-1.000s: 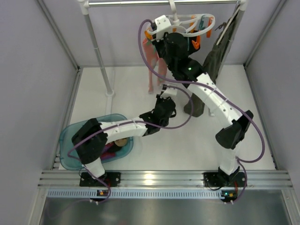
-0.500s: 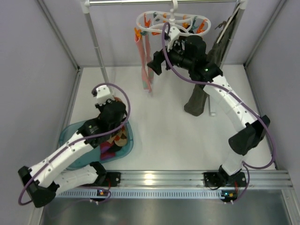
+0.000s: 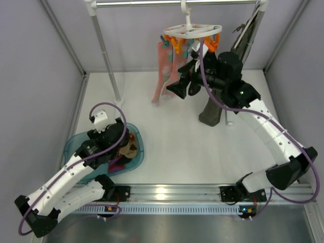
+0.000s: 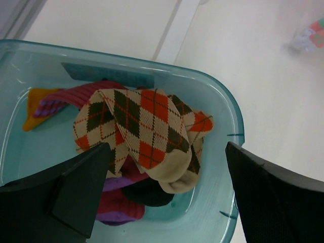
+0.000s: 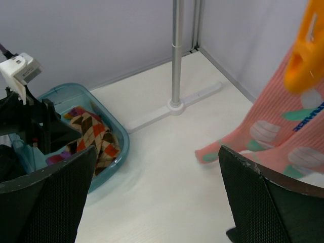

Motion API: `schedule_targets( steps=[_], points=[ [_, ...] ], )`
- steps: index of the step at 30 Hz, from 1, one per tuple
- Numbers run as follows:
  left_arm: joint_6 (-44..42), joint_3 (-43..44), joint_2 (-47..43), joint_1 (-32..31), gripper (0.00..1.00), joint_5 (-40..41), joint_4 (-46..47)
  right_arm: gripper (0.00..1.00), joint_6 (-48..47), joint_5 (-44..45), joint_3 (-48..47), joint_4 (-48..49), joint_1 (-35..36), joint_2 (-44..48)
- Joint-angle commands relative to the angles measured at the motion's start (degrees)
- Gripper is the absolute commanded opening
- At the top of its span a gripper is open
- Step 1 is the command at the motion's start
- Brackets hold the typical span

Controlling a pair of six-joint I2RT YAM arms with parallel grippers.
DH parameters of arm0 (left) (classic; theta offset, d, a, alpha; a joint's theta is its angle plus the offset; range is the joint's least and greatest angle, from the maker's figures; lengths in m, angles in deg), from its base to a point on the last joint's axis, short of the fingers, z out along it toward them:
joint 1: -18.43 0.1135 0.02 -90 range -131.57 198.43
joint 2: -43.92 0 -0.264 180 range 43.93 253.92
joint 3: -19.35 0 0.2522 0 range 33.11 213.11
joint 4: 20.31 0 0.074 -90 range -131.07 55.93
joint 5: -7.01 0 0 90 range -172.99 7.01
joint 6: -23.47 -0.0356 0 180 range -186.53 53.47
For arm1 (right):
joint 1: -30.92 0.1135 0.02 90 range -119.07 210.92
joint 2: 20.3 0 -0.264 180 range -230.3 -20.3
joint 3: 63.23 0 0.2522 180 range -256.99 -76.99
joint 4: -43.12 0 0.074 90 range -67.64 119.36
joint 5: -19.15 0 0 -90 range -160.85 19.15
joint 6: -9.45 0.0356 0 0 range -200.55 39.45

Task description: Remove the socks clipped to the hanger

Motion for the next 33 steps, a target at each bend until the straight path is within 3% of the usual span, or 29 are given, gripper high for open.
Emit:
schedule_targets(
  steps=[1, 3, 4, 7, 8, 11, 18, 22, 27, 29, 31, 32, 33],
  points=[
    [1.8, 4.7, 0.2, 0.1, 0.99, -4.2, -0.4, 0.99, 1.6, 0.2, 2.6, 3.3, -1.4, 5.7],
    [-5.3, 6.9, 2.5, -0.9, 0.99, -7.2, 5.6, 0.99, 2.0, 1.0, 5.7, 3.4, -1.9, 7.9],
    [-9.9, 7.0, 3.3, -1.9, 0.99, -10.2, 16.2, 0.99, 4.2, 1.2, 8.8, 4.0, -2.2, 10.4],
    [-26.3, 4.2, 8.3, -2.1, 0.98, -25.0, 36.0, 0.99, 6.5, 0.7, 15.7, 6.6, -2.8, 16.2],
    [-32.6, 3.7, 10.0, -2.0, 0.99, -30.2, 47.1, 1.0, 7.0, 0.1, 17.4, 7.4, -2.9, 17.7],
    [-40.5, 5.8, 19.4, -1.6, 0.99, -31.3, 61.5, 0.99, 8.4, -3.0, 23.2, 9.5, -3.0, 23.5],
    [-41.2, 18.8, 42.1, 13.1, 0.98, -56.8, 73.5, 0.99, 8.6, -3.3, 31.2, 9.0, -2.9, 35.8],
    [-40.9, 24.8, 53.1, 19.7, 0.99, -66.1, 80.7, 1.0, 10.1, -3.0, 36.0, 11.7, -2.9, 39.4],
    [-38.3, 40.3, 69.5, 24.6, 0.99, -75.3, 81.3, 0.99, 10.6, -4.6, 39.0, 13.4, -3.0, 40.3],
    [-38.3, 45.8, 74.7, 25.0, 0.94, -75.2, 81.3, 0.99, 10.9, -5.3, 39.8, 15.2, -3.0, 40.2],
    [-39.1, 48.6, 77.3, 25.1, 0.77, -74.8, 81.3, 0.99, 11.3, -5.8, 40.5, 17.4, -2.9, 39.9],
    [-39.1, 49.2, 77.9, 25.2, 0.51, -74.7, 81.3, 0.99, 11.4, -6.3, 40.7, 18.0, -3.0, 39.6],
    [-39.1, 49.4, 78.3, 25.3, 0.35, -74.3, 81.3, 0.99, 11.3, -7.0, 40.6, 18.3, -3.0, 38.8]
  ],
)
